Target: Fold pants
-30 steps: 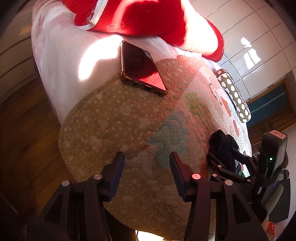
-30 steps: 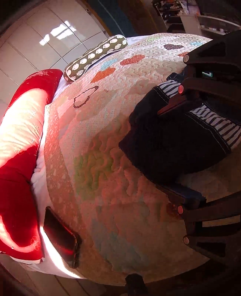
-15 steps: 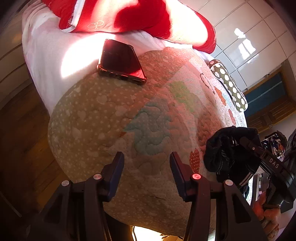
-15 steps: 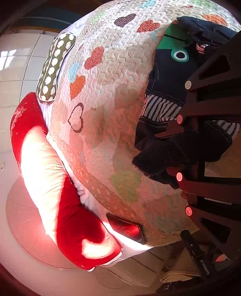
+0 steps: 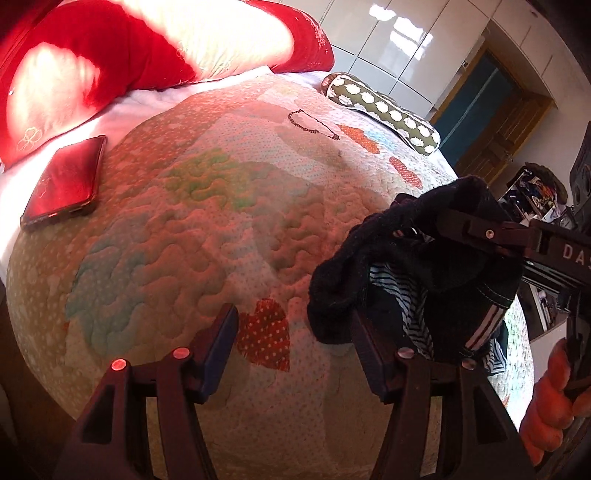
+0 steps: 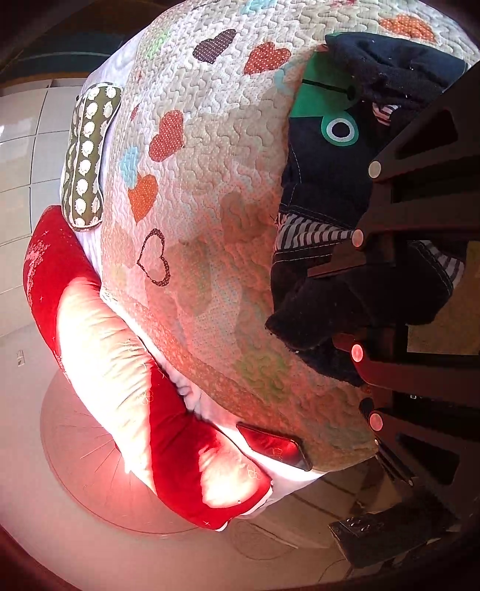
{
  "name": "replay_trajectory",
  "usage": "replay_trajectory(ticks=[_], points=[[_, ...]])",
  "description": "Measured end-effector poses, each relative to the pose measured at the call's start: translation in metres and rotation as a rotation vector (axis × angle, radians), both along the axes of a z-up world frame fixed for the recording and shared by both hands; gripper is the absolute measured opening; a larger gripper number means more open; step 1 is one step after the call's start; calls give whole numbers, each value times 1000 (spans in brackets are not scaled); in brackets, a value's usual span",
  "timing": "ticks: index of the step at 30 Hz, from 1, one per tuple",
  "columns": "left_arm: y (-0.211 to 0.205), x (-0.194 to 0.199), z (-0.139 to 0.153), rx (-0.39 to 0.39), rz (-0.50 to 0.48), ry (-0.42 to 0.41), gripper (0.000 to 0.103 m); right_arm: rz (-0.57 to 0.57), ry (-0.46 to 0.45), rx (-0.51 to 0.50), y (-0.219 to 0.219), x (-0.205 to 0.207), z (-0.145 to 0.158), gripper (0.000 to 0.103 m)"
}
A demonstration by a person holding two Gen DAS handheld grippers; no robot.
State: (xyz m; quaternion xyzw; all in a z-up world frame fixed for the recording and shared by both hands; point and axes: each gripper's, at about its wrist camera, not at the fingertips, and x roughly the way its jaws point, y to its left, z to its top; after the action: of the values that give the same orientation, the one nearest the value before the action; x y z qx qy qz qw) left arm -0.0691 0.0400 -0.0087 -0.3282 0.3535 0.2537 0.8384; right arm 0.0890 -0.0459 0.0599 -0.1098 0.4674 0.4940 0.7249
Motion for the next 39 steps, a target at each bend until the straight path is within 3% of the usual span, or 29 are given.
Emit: replay_trajectory(ticks=[2,3,4,5,7,12,19,30,32,35,39], points=[[9,15,-2,-4,-3,8,61,7,5,3,1,-1,2,19],[13,22,-3,-17,-13,11,52,10,7,4,2,-1,2,19],[16,28,-6,-39,-28,7,38,14,10,3,2,-2,3,19],[20,34,-9,-85,-49,0,9,16,16,2,4,-2,2,20],[26,36,-11,-161,-53,-38,10,19,40,2,6,-2,-1,20],[19,23,13,-248,-97,-184,10,8,103,44,3,3,-2,19],[-8,46,52,-300,-187,-285,10,-77,216,163,-32,28,8,20],[-91,128,60,-303,-364,-218,10,-312,266,258,-148,81,-6,23],[-110,142,55,-289,-393,-183,10,-373,265,251,-171,92,-15,28],[-129,158,48,-272,-419,-115,11,-499,272,232,-207,108,-27,51],[-143,147,67,-265,-490,-156,24,-603,276,269,-254,123,-25,54]])
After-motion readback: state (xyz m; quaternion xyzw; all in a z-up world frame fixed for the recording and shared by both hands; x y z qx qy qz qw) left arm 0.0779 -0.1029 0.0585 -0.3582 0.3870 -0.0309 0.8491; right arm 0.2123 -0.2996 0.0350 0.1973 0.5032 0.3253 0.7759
